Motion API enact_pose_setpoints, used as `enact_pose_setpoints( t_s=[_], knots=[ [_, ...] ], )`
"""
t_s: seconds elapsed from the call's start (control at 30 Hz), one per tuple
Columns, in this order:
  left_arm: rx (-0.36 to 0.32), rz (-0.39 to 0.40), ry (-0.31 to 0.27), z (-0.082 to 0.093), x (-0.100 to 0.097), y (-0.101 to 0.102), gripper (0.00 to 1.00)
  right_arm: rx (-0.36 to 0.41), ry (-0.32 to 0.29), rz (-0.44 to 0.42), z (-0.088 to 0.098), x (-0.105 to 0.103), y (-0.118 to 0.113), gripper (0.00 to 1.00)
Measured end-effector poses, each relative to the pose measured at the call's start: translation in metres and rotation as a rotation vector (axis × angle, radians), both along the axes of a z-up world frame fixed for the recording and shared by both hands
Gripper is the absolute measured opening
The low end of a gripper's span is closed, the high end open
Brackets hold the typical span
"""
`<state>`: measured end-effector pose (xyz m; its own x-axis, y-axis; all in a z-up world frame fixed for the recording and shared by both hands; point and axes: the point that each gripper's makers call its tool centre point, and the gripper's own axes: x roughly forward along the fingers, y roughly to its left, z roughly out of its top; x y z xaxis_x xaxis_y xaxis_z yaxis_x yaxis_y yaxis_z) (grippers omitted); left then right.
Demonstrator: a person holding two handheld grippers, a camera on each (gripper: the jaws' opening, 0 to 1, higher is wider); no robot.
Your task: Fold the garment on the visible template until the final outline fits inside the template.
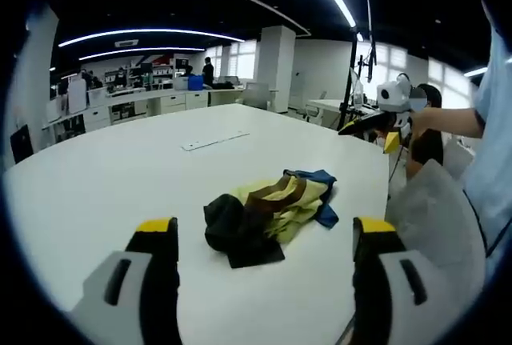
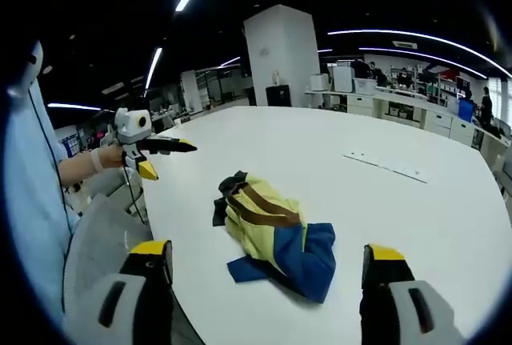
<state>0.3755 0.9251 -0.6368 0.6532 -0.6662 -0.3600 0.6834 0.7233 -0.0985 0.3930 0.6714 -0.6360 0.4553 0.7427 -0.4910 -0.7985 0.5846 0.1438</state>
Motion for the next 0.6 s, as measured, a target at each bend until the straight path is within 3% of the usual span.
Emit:
enact_pose_setpoints(
  t_s=[0.6],
  knots=[
    [-0.012, -0.008, 0.006, -0.003, -0.001, -0.006, 0.86, 0.000, 0.025, 0.010, -0.012, -0.009, 0.007, 0.99]
  ],
)
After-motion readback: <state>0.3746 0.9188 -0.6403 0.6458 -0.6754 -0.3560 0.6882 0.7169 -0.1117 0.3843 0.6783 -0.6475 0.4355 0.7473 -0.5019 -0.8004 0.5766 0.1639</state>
